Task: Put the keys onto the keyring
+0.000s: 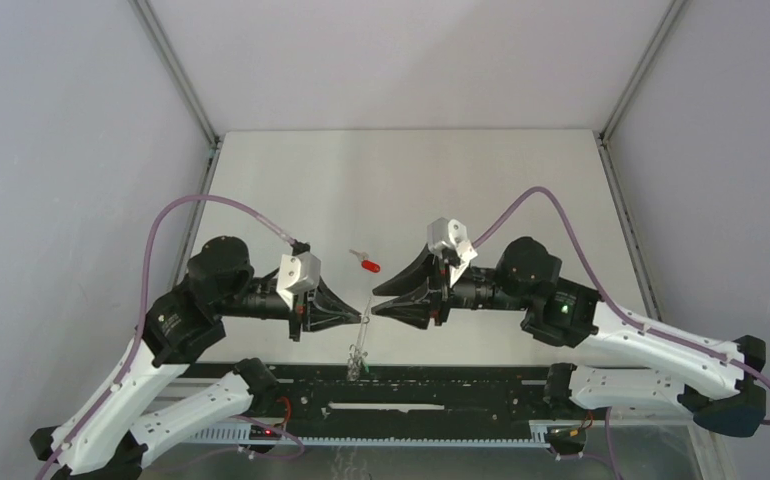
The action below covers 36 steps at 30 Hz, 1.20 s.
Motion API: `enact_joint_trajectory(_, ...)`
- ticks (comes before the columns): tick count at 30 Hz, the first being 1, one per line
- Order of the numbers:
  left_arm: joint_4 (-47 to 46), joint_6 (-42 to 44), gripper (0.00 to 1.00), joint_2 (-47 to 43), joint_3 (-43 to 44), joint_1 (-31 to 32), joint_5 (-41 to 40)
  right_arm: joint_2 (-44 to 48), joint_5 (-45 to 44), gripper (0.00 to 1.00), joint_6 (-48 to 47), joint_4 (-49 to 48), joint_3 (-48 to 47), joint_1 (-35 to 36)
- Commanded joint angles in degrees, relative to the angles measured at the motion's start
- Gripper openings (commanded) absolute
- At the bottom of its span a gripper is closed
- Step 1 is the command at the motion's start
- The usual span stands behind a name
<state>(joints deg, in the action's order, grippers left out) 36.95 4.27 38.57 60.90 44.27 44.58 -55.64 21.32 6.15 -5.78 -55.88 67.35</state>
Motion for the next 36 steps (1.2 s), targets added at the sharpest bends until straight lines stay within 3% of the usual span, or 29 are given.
enact_joint_trajectory(1,0.97,2.04,0.0,0.3,1.32,-0.24,-1.89,-1.56,4.16,0.44,-2.32,13.16,-8.0,-1.83)
enact_joint_trajectory(6,1.45,2.23,0.0,0.78,1.8,-0.22,-1.68,-7.07,6.37,0.48,-5.63,25.57,-17.36,-1.98)
enact_joint_trajectory(9,1.46,2.38,0.0,0.85,1.76,-0.24,-1.6,-9.64,7.1,0.41,-5.98,30.25,-20.96,-2.03)
enact_joint_trajectory(30,1.55,3.73,0.0,0.59,1.81,-0.15,-3.02,-16.52,0.39,0.39,-9.13,37.99,-27.88,1.02)
enact_joint_trajectory(34,1.5,3.74,0.0,0.55,1.85,-0.08,-2.79,-17.22,0.35,0.34,-9.08,38.63,-28.46,1.03)
enact_joint_trajectory(36,1.42,3.73,0.0,0.59,1.77,-0.15,-2.68,-17.78,0.37,0.26,-9.29,38.87,-28.79,1.03)
